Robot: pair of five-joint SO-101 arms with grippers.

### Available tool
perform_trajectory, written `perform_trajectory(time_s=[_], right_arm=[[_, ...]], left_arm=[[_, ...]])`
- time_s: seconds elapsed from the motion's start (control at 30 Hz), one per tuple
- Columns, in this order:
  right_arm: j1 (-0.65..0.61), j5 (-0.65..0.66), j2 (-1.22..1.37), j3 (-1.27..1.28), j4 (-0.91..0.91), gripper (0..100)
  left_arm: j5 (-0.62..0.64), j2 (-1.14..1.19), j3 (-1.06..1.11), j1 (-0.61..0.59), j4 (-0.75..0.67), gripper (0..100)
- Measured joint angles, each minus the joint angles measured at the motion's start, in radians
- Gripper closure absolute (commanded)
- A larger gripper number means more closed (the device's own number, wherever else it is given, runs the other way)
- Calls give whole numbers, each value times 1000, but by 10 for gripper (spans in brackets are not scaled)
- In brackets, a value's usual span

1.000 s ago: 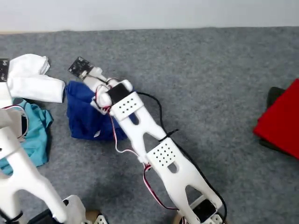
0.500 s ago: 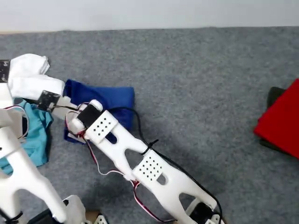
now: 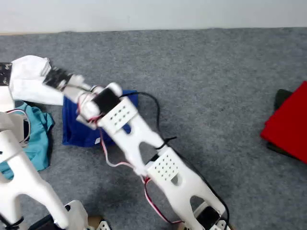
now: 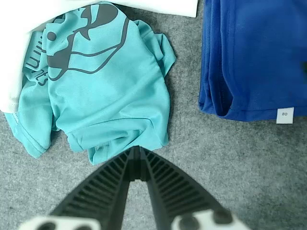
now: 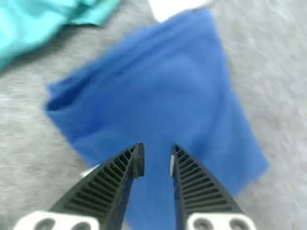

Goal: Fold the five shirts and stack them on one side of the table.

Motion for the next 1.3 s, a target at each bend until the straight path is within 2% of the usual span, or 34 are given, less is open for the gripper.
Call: perform_trajectory(time_s=[0.2, 0.27, 0.33, 0.47, 0.77, 1.0, 1.3], right_arm=[[124, -23, 0, 0, 6, 924], [160, -31, 0, 0, 8, 961], [187, -32, 0, 6, 8, 992], [215, -35, -5, 104, 8, 988], [209, -100, -230, 477, 8, 988], [132, -103, -216, 499, 8, 988], [104, -103, 9, 479, 6, 989]], left_arm=[[0, 0, 0, 0, 0, 996], [0, 0, 0, 0, 0, 996], [0, 0, 0, 0, 0, 996], [0, 0, 0, 0, 0, 996], [0, 0, 0, 0, 0, 996], [0, 0, 0, 0, -8, 996], [0, 0, 0, 0, -9, 996]])
